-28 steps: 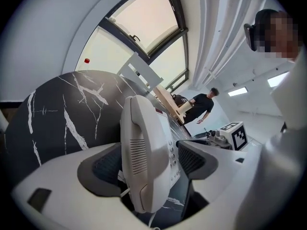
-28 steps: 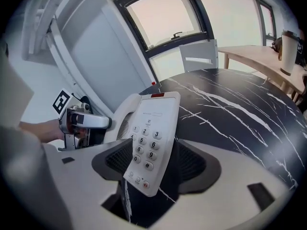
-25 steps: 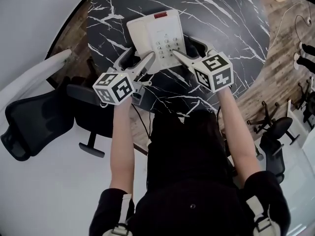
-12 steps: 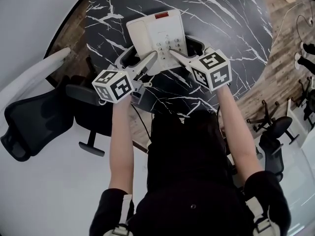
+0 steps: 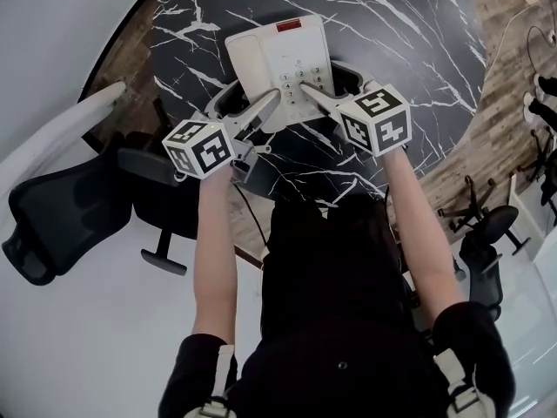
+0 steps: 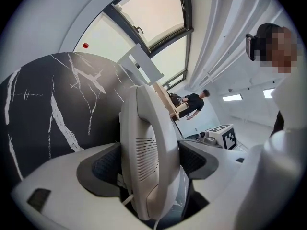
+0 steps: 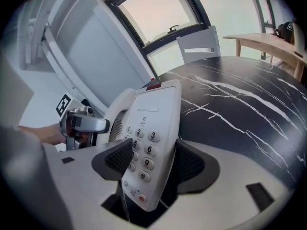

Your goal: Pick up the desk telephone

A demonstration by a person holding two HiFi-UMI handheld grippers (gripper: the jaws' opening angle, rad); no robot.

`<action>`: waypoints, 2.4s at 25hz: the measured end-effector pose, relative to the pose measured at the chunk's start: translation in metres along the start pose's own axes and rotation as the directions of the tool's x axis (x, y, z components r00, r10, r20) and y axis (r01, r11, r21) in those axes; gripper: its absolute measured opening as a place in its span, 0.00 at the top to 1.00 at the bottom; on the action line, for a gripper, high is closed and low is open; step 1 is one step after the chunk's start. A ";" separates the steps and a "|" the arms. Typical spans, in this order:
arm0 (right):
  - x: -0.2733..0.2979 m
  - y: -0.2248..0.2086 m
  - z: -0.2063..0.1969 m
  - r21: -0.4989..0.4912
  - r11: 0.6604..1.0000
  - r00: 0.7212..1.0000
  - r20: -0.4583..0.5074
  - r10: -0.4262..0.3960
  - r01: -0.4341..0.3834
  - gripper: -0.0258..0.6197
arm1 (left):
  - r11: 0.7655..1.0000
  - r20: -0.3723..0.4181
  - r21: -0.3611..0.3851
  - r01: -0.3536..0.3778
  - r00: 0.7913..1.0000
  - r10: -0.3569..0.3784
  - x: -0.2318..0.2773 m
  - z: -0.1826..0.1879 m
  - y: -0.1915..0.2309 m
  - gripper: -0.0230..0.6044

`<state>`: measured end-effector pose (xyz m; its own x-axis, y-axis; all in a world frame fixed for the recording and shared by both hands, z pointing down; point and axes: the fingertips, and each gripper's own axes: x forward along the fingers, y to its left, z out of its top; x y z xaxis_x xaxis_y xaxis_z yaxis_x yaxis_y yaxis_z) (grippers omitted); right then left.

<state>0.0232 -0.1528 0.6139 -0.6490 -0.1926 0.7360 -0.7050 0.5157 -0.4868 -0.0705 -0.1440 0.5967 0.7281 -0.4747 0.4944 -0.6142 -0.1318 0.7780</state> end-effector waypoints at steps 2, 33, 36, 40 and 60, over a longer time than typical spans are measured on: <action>0.000 -0.001 0.000 0.005 1.000 1.000 0.001 0.003 -0.003 0.52 | 1.000 -0.003 -0.003 0.004 1.000 -0.004 0.000 0.000 0.000 0.36; 0.000 -0.003 0.000 0.032 0.999 0.999 -0.021 -0.043 0.044 0.52 | 0.999 0.005 -0.006 -0.046 0.999 0.046 -0.001 0.000 0.000 0.37; -0.001 0.000 0.000 0.034 0.998 0.998 -0.025 -0.053 0.053 0.53 | 0.999 0.007 0.000 -0.053 0.999 0.053 -0.004 -0.001 -0.002 0.38; -0.007 0.001 0.000 0.068 0.996 0.998 -0.012 -0.058 0.058 0.53 | 0.999 0.022 0.010 -0.048 0.999 0.047 -0.006 0.003 -0.008 0.38; -0.078 0.035 0.045 0.088 0.988 0.972 0.188 -0.144 0.130 0.54 | 0.984 0.085 0.179 0.017 0.996 -0.032 -0.039 0.048 -0.082 0.40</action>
<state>0.0365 -0.1572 0.5185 -0.5825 -0.4183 0.6969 -0.8056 0.4112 -0.4265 -0.0637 -0.1562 0.4952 0.7193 -0.5421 0.4343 -0.6463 -0.2932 0.7045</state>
